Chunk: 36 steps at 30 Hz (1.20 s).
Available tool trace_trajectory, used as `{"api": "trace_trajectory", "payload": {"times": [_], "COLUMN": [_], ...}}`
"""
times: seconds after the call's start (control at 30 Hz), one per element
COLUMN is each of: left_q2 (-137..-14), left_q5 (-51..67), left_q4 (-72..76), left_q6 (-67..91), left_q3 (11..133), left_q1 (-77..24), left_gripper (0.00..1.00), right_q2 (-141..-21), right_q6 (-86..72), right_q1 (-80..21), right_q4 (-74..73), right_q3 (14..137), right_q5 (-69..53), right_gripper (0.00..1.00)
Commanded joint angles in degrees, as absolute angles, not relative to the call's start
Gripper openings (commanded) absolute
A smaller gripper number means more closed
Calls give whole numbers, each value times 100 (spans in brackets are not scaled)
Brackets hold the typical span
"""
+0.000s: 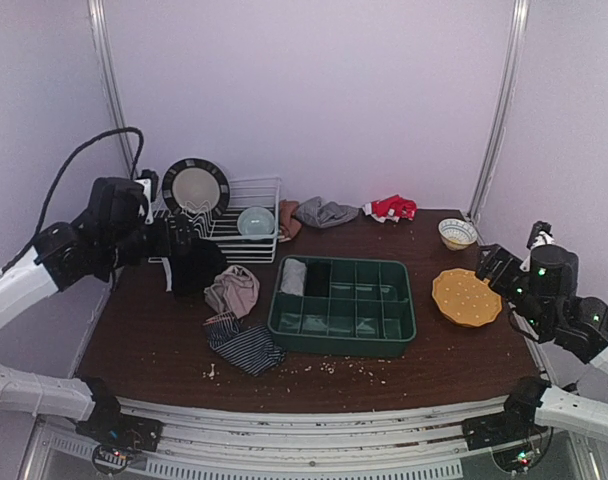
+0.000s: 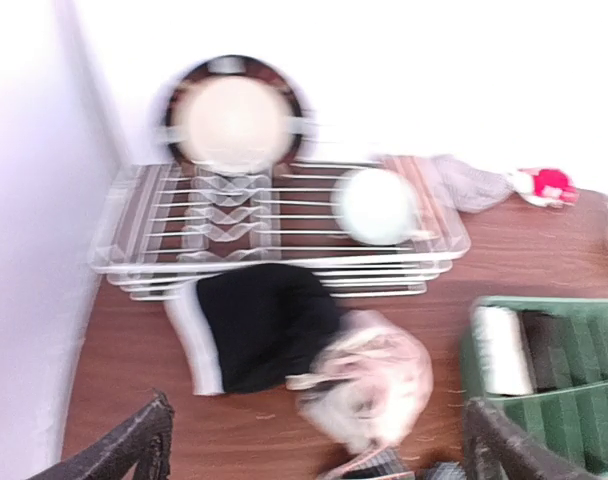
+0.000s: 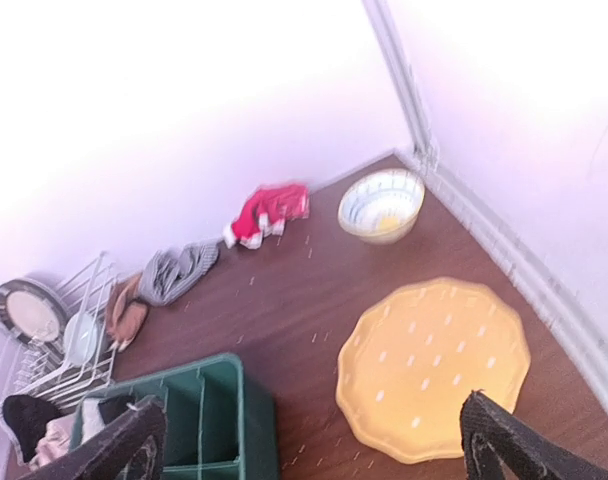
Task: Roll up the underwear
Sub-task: Reset both arms
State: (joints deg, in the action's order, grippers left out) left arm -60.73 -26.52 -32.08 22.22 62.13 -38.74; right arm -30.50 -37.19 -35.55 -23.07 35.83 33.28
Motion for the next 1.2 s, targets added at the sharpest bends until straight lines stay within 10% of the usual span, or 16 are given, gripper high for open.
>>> {"api": "trace_trajectory", "payload": {"times": [0.0, 0.27, 0.7, 0.97, 1.17], "left_q2": [-5234, -4393, -7019, -9100, -8945], "left_q5": [-4698, -5442, -3074, -1093, -1434], "left_q4": [-3490, 868, 3707, 6093, 5182], "left_q6": [2233, -113, 685, -631, -198], "left_q3": [5458, 2301, 1684, 1977, 2316], "left_q1": [-3925, -3658, -722, -589, -457], "left_gripper": [98, 98, 98, 98, 98], "right_q2": [-3058, -3512, -8484, -9121, -8947], "right_q6": [-1937, 780, 1143, -82, -447], "right_q1": [-3612, -3358, -2207, -764, -431], "right_q4": [-1586, 1455, 8137, 8032, 6006], "right_q3": [3491, 1914, 809, 981, 1897], "right_q5": [4418, 4694, 3526, 2054, 1763], "right_gripper": [100, 100, 100, 100, 100]}}
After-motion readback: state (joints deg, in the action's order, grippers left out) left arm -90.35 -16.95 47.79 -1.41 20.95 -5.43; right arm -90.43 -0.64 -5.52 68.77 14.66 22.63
